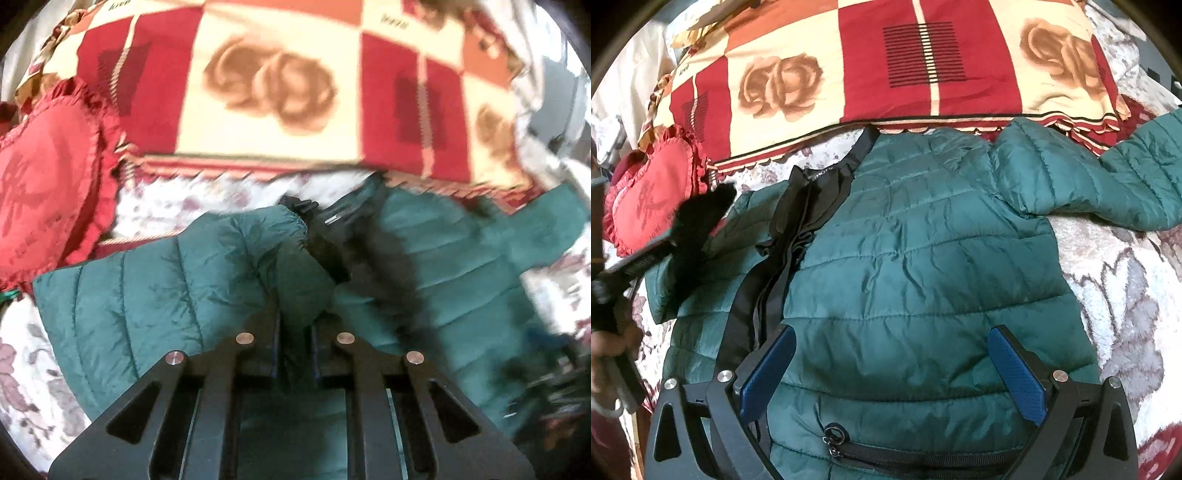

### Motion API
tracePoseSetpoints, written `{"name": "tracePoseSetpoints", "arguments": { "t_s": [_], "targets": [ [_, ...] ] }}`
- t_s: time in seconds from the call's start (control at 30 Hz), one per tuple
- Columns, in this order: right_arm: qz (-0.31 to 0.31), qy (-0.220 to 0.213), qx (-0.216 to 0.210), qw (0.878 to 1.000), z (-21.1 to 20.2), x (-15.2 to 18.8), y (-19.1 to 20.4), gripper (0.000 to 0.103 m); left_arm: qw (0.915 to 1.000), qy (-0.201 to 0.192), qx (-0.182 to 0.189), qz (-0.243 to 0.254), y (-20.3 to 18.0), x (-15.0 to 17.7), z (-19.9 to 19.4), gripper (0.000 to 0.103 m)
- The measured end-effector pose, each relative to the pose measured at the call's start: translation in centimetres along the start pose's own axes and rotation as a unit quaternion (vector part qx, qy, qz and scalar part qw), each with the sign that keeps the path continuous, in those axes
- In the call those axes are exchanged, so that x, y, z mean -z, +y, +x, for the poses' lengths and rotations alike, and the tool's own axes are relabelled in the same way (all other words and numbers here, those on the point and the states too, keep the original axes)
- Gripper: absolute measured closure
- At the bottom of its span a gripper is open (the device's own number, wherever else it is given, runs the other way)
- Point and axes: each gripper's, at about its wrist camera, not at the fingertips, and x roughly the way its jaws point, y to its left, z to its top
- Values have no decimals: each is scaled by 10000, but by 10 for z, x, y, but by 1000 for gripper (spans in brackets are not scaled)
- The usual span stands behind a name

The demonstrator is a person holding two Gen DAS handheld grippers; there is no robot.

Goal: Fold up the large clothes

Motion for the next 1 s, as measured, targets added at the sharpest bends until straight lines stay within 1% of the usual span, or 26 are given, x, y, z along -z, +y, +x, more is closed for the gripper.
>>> {"name": "tracePoseSetpoints", "arguments": {
  "t_s": [0.13, 0.23, 0.37, 0.5, 0.67, 0.8, 0.87, 0.9, 0.93, 0.97, 1.0],
  "targets": [
    [69, -79, 55, 9999, -5, -1, -4, 0, 9989, -100, 447, 9, -33, -8, -10, 91],
    [98, -109, 62, 9999, -7, -1, -7, 0, 9974, -84, 713, 1, -54, -13, -6, 92],
    [102, -148, 89, 9998, -10, -2, -9, 0, 9956, -96, 932, -10, -79, -19, -1, 92],
    [125, -166, 104, 9997, -11, -2, -13, 0, 9931, -98, 1167, -104, -94, -25, 6, 92],
    [168, -120, 94, 9997, -8, -3, -16, 0, 9870, 119, 1571, -305, -108, -24, 23, 92],
    [211, -113, 81, 9997, -9, -3, -17, 0, 9782, 372, 1981, -495, -111, -19, 41, 92],
    [294, -112, 60, 9995, -10, -2, -21, 0, 9782, 420, 1973, -500, -111, -18, 46, 91],
    [352, -124, 41, 9993, -11, -1, -23, 0, 9780, 435, 1979, -490, -110, -17, 47, 83],
    [411, -136, 19, 9991, -12, -1, -26, 0, 9769, 465, 2024, -500, -109, -16, 49, 67],
    [466, -147, 1, 9988, -12, -1, -28, 0, 9765, 476, 2034, -535, -108, -16, 49, 56],
    [518, -162, -20, 9985, -13, -1, -30, 0, 9757, 452, 2059, -599, -106, -15, 48, 37]
  ]
}}
